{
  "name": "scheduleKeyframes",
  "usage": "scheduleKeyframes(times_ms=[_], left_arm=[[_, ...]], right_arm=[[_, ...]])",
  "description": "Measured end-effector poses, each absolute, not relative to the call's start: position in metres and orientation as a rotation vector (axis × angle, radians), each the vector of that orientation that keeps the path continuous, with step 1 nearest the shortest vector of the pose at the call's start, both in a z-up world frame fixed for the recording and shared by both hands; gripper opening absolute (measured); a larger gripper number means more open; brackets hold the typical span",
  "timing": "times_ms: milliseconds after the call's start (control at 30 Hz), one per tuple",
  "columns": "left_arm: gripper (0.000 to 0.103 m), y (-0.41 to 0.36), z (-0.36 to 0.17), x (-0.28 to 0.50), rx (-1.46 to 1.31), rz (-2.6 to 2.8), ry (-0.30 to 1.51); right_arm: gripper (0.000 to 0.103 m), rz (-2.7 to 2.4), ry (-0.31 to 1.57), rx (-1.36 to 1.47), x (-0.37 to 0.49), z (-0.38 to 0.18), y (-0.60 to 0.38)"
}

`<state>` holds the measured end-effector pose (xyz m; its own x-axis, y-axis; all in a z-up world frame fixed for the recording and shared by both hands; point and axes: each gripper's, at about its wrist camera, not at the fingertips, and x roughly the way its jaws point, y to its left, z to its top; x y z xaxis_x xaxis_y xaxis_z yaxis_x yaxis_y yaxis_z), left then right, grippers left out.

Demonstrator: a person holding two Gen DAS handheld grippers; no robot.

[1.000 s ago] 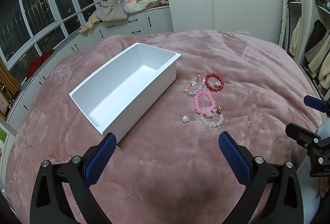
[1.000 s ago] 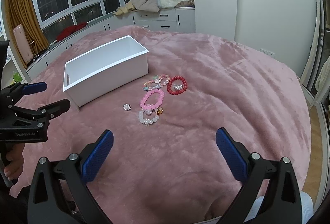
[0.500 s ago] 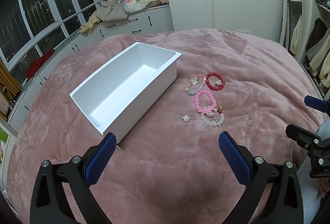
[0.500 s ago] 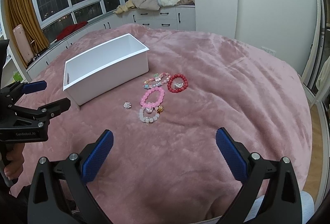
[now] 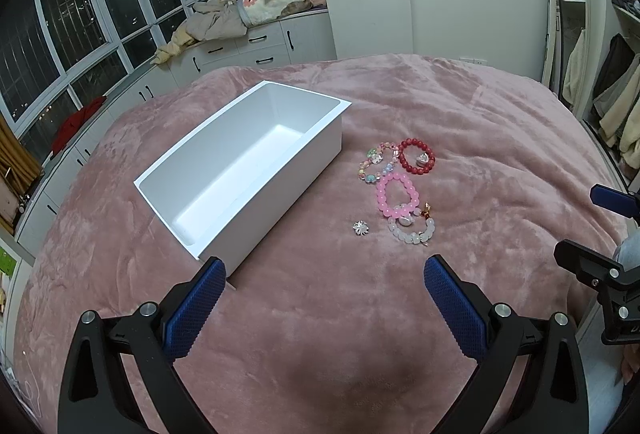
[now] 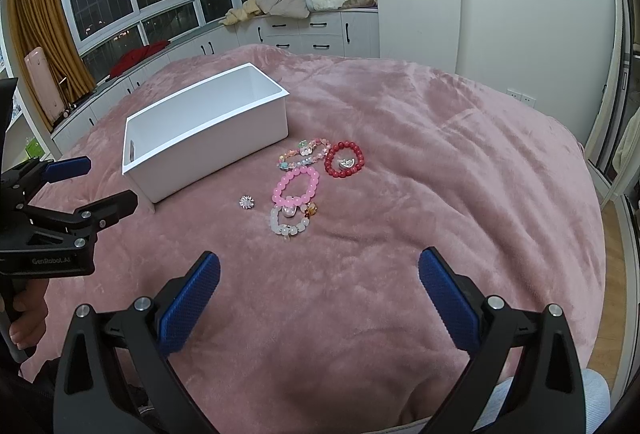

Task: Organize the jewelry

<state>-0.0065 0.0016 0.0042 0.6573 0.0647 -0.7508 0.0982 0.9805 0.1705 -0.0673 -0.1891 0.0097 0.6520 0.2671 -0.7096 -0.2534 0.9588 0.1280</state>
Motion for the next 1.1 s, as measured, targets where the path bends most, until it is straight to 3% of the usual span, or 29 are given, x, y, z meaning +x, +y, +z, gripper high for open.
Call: scheduleKeyframes(times_ms=[467, 1100], left_arm=[[0.1, 0.001, 0.002, -0.007, 0.2, -0.022, 0.857], [0.1, 0.006, -0.049, 0.011, 0.128, -0.131, 0.914]], right_arm=[[0.099, 0.292, 0.811, 0.017, -0.067, 0.008, -0.189], [0.097, 0.265, 0.822, 0.146, -0.045, 0.001, -0.203]])
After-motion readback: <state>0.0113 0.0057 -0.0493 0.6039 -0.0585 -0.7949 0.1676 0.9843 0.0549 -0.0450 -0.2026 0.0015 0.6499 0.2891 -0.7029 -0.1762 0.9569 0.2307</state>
